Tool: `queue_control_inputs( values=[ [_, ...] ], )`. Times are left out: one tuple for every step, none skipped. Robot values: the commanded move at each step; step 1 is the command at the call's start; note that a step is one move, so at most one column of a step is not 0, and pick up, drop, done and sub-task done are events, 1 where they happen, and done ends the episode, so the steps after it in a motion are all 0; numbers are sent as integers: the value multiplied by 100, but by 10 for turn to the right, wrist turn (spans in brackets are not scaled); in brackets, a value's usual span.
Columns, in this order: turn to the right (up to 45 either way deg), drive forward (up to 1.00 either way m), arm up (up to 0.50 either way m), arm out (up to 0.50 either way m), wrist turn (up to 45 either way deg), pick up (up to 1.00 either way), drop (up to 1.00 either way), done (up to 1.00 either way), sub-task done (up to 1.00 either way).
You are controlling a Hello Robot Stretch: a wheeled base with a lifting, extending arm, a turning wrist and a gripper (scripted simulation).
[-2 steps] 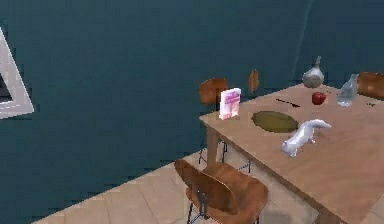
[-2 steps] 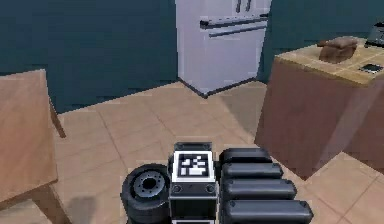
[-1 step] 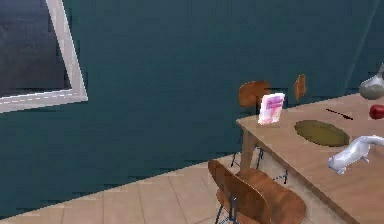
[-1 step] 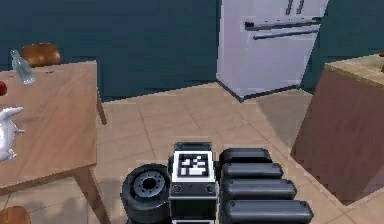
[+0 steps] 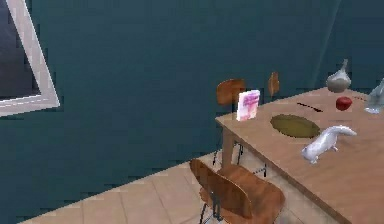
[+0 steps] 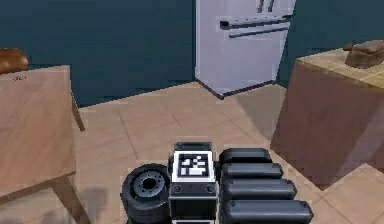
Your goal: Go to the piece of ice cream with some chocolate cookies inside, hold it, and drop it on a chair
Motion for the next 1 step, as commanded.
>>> queue_control_inputs(
  values=[
    [-30,0,0,0,0,0,0,0,0]
  ],
)
